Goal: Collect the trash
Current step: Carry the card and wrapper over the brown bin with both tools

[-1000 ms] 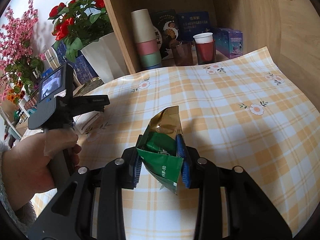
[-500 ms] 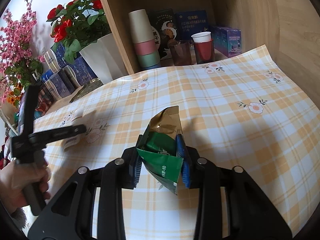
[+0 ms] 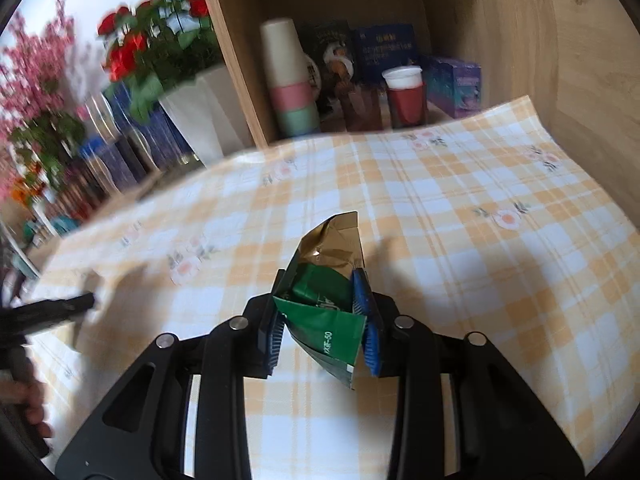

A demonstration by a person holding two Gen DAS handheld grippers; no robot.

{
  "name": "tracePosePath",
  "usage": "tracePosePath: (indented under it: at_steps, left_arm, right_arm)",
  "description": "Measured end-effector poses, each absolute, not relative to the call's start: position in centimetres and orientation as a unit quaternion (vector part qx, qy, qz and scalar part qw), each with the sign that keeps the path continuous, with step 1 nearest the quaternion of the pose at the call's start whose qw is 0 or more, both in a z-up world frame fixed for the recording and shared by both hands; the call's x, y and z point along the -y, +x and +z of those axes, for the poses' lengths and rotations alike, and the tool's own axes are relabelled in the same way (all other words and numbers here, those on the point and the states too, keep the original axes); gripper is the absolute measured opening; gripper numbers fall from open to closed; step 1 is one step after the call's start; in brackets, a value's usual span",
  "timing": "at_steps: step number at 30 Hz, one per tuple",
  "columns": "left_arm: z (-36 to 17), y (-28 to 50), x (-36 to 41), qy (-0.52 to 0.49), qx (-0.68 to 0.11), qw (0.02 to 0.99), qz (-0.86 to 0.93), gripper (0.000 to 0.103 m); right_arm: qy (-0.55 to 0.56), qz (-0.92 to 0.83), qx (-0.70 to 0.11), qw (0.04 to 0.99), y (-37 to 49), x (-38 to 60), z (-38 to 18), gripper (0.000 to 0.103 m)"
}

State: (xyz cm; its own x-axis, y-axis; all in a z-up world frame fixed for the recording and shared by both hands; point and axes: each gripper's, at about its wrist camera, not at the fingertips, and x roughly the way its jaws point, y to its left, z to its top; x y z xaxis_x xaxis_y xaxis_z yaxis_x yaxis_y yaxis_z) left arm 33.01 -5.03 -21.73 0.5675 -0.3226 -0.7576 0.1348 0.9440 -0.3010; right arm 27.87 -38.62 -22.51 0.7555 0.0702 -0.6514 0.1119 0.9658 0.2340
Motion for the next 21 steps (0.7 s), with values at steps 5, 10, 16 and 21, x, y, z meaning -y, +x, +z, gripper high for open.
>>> tracePosePath:
  at_steps: [5,10,16,21]
  left_arm:
    - [-19.3,28.7,3.7,-0.083,-0.429,0.888,-0.143,0.052]
    - [-16.9,23.3,1.9,-0.080,-0.419,0.891,-0.157,0.052]
    - [-15.4,16.5,0.0,-0.073,-0.409,0.895,-0.160,0.052]
    - [-15.0,11.3,-1.6,-0.085,-0.407,0.896,-0.156,0.052]
  right_arm:
    - [0.113,0.020,-0.353,0.929,23.9,35.5,-21.6,0.034]
    - [0.106,0.044,-0.341,0.933,18.8,33.0,-19.6,0.034]
    - [0.111,0.064,-0.350,0.928,13.6,30.7,-18.3,0.034]
    - [0.115,0.086,-0.356,0.923,9.5,28.7,-17.6,0.034]
